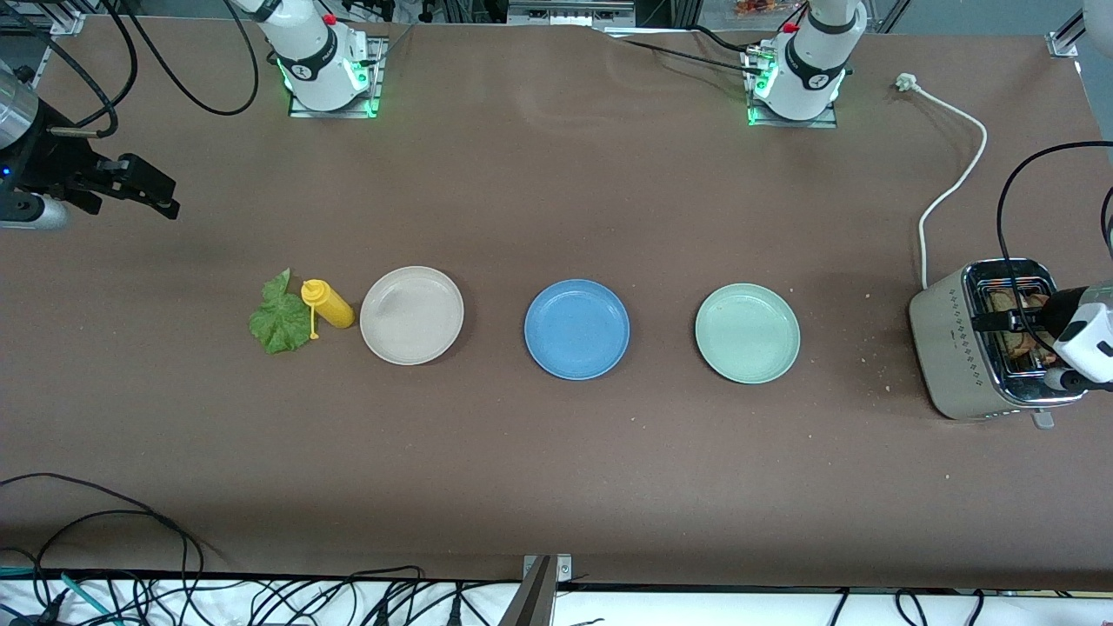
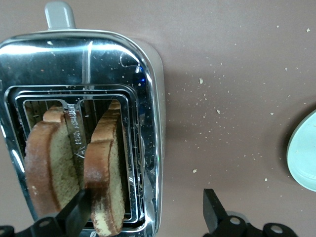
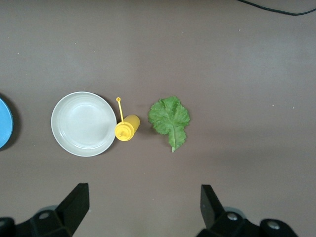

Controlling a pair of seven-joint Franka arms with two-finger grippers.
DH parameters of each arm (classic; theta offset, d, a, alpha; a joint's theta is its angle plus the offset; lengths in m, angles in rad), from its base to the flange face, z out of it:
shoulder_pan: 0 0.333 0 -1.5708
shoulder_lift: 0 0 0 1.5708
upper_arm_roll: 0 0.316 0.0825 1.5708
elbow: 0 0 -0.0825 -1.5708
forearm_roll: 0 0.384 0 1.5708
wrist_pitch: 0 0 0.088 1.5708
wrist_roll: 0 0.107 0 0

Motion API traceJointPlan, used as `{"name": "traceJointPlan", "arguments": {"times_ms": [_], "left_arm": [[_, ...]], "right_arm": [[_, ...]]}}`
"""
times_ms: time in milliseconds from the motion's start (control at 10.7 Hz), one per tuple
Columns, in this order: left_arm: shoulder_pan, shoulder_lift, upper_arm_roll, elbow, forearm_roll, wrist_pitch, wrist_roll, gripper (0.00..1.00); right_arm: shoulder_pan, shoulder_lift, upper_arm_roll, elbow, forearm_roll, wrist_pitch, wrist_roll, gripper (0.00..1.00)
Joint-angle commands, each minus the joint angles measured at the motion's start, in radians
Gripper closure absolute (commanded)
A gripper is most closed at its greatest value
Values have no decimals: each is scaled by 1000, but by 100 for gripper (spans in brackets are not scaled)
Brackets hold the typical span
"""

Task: Make sandwich in blue plate with both arms
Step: 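Lower the left gripper into the toaster and grasp a toast slice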

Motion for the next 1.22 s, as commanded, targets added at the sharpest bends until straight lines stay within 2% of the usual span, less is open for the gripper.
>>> {"name": "traceJointPlan", "arguments": {"times_ms": [0,469,1126], "left_arm": [[6,1,-3,-1,26,5,-2,0],[8,6,-1,3,32,5,9,0],[-6,6,-4,8,104,5,56,0]], "right_arm": [[0,-2,0,16,12,-17,1,0],[0,-2,0,16,12,-16,1,0],[1,-2,0,15,12,-17,1,0]]}}
